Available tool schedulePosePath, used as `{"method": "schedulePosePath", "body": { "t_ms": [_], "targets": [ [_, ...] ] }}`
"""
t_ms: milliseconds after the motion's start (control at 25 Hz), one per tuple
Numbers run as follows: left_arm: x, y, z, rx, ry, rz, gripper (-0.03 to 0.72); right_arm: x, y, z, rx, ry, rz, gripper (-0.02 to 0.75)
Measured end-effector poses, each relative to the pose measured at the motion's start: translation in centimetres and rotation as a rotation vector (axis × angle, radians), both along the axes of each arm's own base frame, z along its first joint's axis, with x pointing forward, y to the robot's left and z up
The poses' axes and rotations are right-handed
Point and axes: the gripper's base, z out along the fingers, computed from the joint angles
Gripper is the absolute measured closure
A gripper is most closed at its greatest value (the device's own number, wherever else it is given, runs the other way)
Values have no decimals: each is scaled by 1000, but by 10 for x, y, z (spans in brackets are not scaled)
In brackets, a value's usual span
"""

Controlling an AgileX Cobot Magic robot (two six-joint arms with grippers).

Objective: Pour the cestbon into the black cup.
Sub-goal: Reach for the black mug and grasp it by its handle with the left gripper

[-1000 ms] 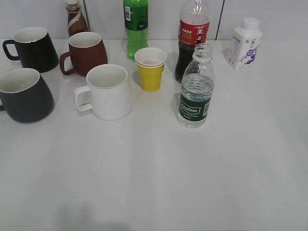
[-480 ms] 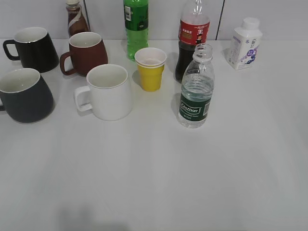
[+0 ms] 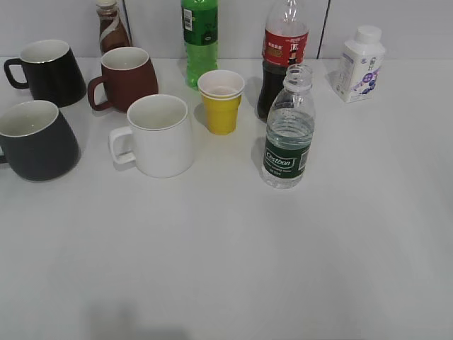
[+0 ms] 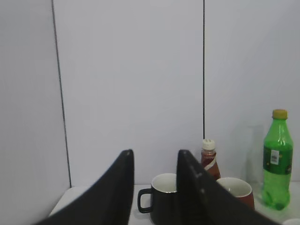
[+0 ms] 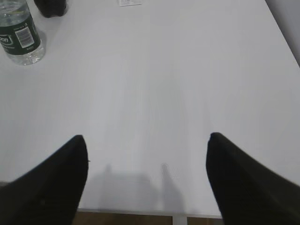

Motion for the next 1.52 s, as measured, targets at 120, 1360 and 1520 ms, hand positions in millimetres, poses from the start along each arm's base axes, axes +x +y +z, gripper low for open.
{"method": "schedulePosePath", "body": {
  "t_ms": [120, 1360, 1520],
  "targets": [
    [36, -3, -17, 19, 9, -24, 447, 0, 0, 0, 0, 0, 0, 148],
    [166, 7, -193, 59, 476, -1, 375, 0, 0, 0, 0, 0, 0, 148],
    [179, 7, -201, 57, 463, -2, 345, 0, 0, 0, 0, 0, 0, 148]
  ]
}}
